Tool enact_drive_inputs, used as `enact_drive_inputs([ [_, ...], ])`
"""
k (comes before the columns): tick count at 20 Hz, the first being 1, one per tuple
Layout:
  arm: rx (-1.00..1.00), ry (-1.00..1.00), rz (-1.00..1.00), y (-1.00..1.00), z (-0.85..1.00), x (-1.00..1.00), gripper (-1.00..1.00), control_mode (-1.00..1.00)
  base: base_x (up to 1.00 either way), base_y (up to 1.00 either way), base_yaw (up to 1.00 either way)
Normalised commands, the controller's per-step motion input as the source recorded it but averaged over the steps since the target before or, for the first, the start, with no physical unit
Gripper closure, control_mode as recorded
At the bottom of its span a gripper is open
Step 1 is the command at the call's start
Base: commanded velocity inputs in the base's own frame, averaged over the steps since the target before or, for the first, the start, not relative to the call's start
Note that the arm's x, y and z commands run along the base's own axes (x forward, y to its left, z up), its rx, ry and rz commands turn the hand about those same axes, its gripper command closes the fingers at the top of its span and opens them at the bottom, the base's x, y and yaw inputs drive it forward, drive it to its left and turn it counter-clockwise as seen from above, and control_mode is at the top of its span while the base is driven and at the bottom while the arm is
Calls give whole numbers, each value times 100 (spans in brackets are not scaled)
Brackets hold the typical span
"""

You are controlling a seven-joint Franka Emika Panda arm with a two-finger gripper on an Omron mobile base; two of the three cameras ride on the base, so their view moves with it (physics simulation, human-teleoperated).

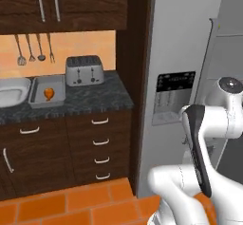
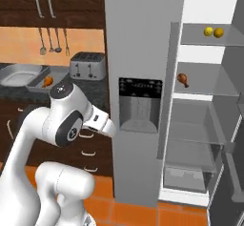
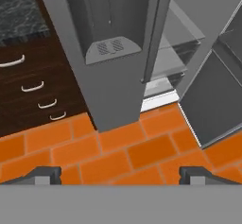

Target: Place one lemon and one chicken drumstick in each tupperware on the nearby counter, to pack two identical lunches.

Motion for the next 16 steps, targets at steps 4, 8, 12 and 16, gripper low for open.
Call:
enact_drive_inputs([
  [4, 0, 0, 0, 0, 0, 0, -100, 100, 27, -100, -3],
  [8, 0, 0, 0, 0, 0, 0, -100, 100, 74, -100, -14],
  [12, 0, 0, 0, 0, 0, 0, -100, 100, 75, -100, 4],
  [16, 0, 0, 0, 0, 0, 0, -100, 100, 56, -40, 30],
])
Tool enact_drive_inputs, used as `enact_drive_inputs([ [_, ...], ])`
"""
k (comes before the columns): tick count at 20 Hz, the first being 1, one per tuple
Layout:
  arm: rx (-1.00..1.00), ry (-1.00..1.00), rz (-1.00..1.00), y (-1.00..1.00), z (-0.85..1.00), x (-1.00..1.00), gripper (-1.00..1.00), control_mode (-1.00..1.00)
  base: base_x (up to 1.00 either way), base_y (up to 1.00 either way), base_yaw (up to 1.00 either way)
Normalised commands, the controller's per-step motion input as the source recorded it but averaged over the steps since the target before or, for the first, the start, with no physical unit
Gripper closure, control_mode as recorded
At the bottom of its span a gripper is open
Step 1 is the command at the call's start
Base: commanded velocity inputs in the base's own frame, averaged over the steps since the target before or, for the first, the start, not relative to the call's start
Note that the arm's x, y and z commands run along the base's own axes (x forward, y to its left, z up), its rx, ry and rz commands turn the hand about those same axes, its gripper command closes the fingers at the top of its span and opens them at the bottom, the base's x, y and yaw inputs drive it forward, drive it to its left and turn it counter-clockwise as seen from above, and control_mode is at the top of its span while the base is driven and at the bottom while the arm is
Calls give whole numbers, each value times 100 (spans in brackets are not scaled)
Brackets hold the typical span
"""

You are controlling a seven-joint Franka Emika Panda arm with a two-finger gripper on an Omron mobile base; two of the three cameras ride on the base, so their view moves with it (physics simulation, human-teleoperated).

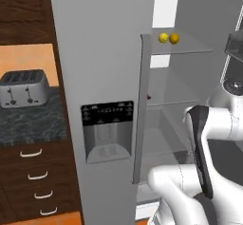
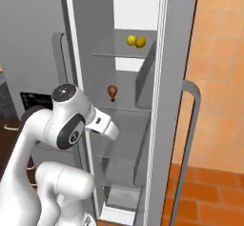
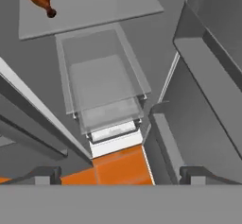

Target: Place one lemon and one chicken drumstick in each tupperware on the nearby counter, to pack two identical lunches.

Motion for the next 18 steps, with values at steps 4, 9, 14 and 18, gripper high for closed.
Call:
enact_drive_inputs([
  [4, 0, 0, 0, 0, 0, 0, -100, 100, 88, -18, 39],
  [9, 5, -3, 13, -40, 11, 14, -100, -100, 41, -47, 15],
  [14, 14, -11, 56, -33, 13, 83, -100, -100, 0, 0, 0],
  [18, 2, 0, 31, 26, -12, 100, -100, -100, 0, 0, 0],
])
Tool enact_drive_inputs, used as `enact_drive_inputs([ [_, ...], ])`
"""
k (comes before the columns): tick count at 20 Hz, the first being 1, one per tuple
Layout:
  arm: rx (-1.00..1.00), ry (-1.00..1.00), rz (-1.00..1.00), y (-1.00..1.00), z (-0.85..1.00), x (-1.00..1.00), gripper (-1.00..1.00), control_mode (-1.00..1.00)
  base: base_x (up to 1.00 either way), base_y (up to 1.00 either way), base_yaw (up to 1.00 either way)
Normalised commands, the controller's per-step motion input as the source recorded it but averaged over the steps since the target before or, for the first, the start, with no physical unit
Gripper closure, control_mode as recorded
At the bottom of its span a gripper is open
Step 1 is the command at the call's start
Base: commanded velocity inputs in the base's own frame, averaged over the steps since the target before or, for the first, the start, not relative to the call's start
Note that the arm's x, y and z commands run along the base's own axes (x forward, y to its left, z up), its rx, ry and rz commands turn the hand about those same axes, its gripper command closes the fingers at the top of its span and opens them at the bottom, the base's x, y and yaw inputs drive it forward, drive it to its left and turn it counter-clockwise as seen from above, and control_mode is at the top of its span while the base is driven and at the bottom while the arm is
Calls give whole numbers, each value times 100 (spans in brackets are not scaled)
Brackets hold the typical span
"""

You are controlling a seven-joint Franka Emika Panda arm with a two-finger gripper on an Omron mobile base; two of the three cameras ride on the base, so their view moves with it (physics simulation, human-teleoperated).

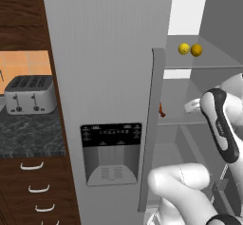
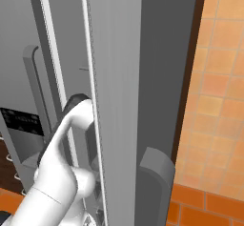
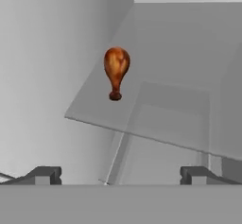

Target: Place one lemon and one chicken drumstick in each tupperware on the nearby counter, to pack two identical lunches.

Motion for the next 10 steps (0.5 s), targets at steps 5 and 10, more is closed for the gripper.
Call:
enact_drive_inputs([
  [5, 0, -2, 1, 32, -24, 100, -100, -100, 0, 0, 0],
  [10, 0, 0, 0, 24, -29, 92, -100, -100, 0, 0, 0],
])
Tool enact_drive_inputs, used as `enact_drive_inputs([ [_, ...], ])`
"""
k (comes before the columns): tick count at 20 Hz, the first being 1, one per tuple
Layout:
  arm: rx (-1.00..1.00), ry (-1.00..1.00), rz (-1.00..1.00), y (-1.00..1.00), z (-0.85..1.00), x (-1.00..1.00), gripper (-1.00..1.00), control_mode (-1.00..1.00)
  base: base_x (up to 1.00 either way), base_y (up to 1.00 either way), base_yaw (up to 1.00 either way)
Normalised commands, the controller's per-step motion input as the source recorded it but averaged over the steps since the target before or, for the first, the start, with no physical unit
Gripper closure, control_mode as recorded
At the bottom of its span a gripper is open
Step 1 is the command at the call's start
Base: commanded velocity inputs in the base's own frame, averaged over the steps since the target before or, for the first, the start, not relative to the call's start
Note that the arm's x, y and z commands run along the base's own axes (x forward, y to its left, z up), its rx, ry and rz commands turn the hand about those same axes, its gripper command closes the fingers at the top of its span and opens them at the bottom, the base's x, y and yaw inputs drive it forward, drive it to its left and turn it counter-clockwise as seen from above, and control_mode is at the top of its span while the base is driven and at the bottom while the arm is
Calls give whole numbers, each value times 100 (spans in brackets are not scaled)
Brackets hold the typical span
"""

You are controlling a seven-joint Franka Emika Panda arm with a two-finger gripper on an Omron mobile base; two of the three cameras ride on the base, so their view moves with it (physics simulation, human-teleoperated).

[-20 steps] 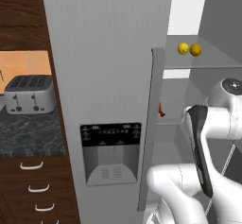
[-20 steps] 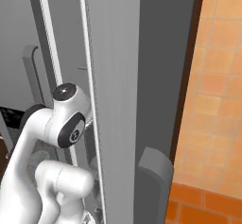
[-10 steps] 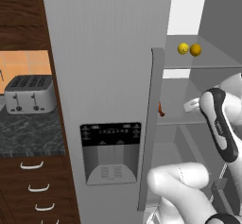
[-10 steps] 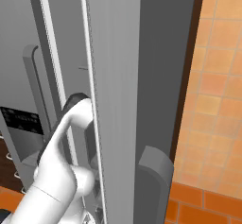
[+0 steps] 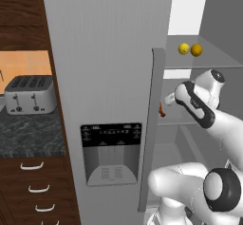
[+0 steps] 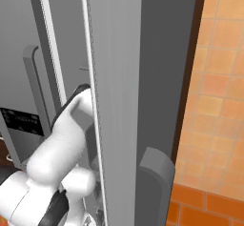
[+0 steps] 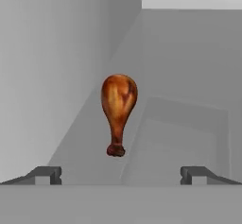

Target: Place one lemon and one chicken drumstick in each tupperware on the nearby counter, to pack two identical lunches.

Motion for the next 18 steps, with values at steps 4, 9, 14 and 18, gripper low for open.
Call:
enact_drive_inputs([
  [4, -2, 0, 0, 10, -14, 25, -100, -100, 0, 0, 0],
  [9, -2, 0, -2, 13, -38, 66, -100, -100, 0, 0, 0],
  [14, 0, 6, -9, 0, -13, 84, -100, -100, 0, 0, 0],
  [18, 0, 16, -1, 4, -42, 21, -100, -100, 0, 0, 0],
])
